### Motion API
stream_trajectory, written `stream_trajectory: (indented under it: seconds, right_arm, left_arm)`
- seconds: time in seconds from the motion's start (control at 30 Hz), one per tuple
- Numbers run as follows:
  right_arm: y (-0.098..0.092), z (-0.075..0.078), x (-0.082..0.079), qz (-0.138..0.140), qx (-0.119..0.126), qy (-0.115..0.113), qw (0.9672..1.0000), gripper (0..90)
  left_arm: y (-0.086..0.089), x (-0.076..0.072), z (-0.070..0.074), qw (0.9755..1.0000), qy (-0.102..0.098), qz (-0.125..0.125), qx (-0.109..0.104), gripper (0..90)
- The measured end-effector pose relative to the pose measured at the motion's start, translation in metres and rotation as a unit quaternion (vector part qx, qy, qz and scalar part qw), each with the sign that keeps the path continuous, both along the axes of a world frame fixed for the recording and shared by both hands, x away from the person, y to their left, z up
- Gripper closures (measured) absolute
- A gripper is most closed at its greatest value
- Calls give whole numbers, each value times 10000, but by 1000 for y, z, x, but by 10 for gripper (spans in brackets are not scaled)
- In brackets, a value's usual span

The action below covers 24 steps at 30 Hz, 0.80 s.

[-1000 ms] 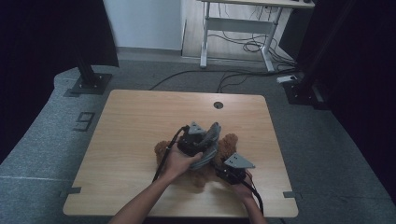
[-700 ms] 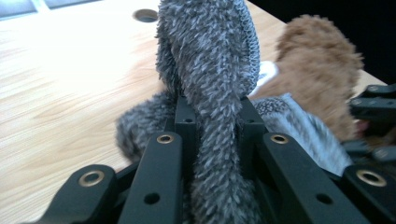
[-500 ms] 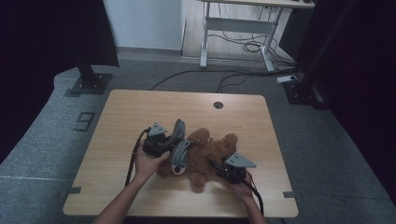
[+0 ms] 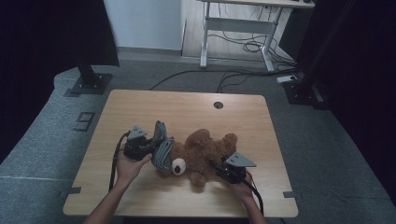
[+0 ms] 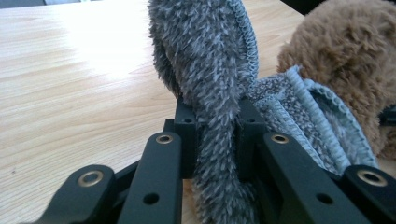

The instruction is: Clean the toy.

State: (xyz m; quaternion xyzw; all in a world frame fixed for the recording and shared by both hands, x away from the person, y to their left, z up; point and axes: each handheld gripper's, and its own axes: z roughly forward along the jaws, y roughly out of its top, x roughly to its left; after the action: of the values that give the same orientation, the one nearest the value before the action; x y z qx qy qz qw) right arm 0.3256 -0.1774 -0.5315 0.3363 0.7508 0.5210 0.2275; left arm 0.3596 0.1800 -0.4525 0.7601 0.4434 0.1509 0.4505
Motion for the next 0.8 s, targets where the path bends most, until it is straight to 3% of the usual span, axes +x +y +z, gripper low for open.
stream_trajectory:
  seconds: [0.13,0.33,0.43,0.53,0.63,0.7,0.8]
  right_arm:
    - [0,0,0,-11,18,18,10000,615]
    - [-1,0,1,-2,23,35,10000,614]
    - [-1,0,1,-1,28,24,10000,613]
    - [-1,0,0,-4,28,22,10000,612]
    - [-2,-1,0,-13,32,41,10000,612]
    - [-2,-1,0,-13,40,37,10000,612]
    - [-1,-1,0,-11,26,18,10000,612]
  left_arm:
    - [-23,0,18,9995,-152,-277,-25,759]
    - [-100,3,45,9941,-357,-1024,78,759]
    - [-141,12,48,9913,-280,-1268,204,756]
    - [-175,21,42,9894,-165,-1374,437,755]
    - [-189,25,30,9877,-95,-1387,709,755]
    - [-185,28,24,9888,-24,-1356,618,756]
    - [-163,29,19,9916,41,-1207,470,756]
